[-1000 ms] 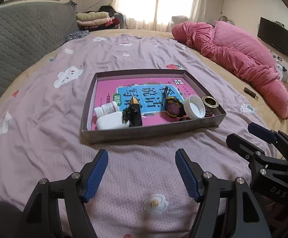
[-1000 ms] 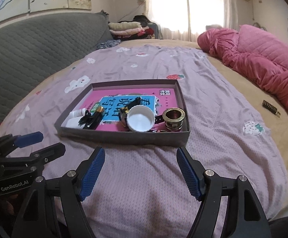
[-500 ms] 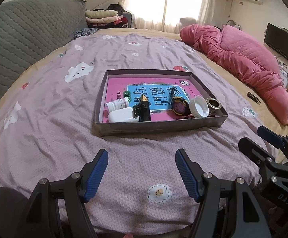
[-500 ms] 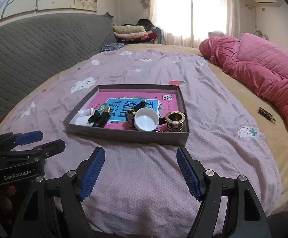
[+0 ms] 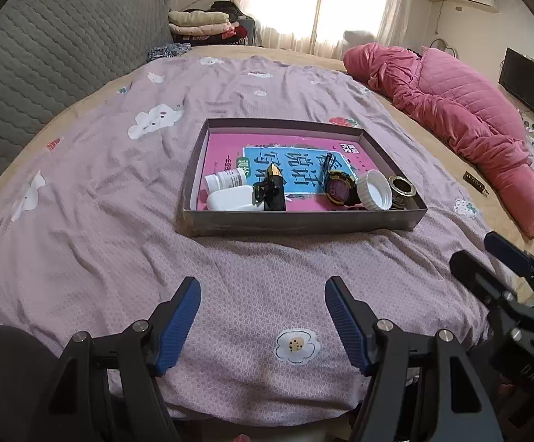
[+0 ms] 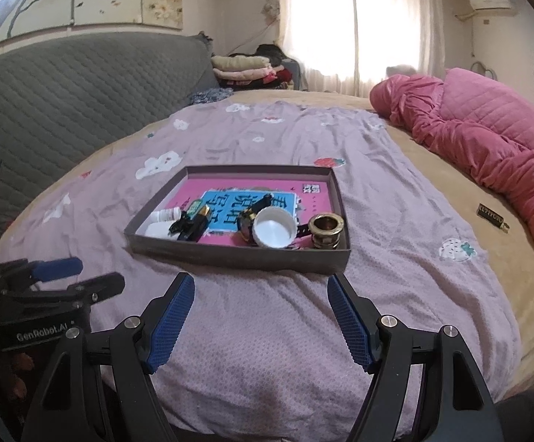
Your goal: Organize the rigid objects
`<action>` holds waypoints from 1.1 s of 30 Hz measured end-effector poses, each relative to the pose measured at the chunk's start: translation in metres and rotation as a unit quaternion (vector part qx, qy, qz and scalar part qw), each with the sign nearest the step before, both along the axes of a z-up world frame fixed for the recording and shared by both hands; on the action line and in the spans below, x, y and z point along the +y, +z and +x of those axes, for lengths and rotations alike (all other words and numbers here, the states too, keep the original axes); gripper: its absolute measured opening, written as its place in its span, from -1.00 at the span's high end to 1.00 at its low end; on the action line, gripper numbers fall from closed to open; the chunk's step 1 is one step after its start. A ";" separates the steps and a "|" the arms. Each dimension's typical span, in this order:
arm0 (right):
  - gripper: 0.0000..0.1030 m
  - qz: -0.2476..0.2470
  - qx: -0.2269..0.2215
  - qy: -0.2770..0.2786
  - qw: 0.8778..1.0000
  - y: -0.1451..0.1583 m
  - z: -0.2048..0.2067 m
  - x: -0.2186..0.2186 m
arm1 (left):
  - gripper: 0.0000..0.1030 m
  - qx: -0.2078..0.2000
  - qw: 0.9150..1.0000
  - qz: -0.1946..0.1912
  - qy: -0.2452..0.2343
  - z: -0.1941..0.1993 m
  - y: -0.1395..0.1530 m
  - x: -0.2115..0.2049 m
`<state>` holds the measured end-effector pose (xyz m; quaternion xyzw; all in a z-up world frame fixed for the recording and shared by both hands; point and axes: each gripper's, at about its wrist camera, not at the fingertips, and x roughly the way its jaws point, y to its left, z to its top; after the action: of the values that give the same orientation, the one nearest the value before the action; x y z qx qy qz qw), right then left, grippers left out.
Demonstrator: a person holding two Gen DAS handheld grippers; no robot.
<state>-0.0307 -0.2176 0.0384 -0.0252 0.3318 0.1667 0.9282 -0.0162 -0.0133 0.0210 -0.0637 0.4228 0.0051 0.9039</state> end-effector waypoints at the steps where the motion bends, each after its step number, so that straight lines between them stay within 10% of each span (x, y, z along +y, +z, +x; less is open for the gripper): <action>1: -0.48 0.000 0.004 0.001 1.000 -0.002 0.001 0.001 | -0.35 0.001 1.000 0.000 0.000 0.000 -0.002 0.000; 33: -0.48 -0.041 0.024 -0.007 0.999 -0.040 0.020 0.022 | -0.35 0.009 1.000 0.013 -0.001 0.012 -0.023 -0.003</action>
<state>-0.0110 -0.1951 -0.0020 -0.0573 0.3609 0.1473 0.9191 -0.0044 -0.0160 -0.0021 -0.0517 0.4308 0.0099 0.9009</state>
